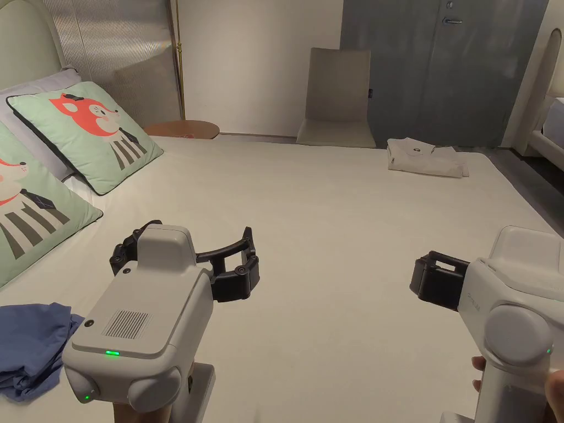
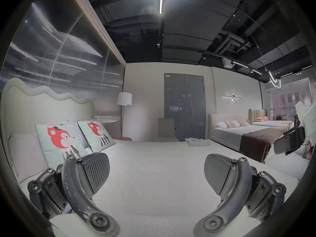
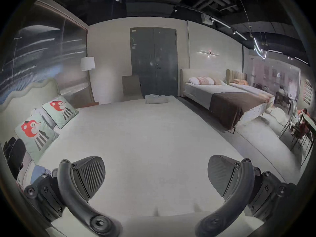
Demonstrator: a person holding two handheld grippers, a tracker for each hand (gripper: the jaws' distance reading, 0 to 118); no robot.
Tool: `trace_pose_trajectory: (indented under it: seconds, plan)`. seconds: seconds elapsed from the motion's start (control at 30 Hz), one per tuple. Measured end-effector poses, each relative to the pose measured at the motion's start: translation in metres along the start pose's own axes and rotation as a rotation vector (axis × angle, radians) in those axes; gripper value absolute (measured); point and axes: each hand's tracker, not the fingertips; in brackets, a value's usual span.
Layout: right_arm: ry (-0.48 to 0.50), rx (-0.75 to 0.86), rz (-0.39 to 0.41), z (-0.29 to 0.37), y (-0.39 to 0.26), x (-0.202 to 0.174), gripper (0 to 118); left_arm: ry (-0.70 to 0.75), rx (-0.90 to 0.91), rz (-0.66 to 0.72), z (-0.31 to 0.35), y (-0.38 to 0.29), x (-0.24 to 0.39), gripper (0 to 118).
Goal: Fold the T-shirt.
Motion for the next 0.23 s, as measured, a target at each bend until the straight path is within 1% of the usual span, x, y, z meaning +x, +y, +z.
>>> trace_pose_trajectory:
  seconds: [0.23]
  plan:
    - [0.007, 0.02, 0.034, -0.004, -0.0023, -0.002, 118, 0.001, 0.004, 0.0, 0.002, 0.0037, -0.0003, 110]
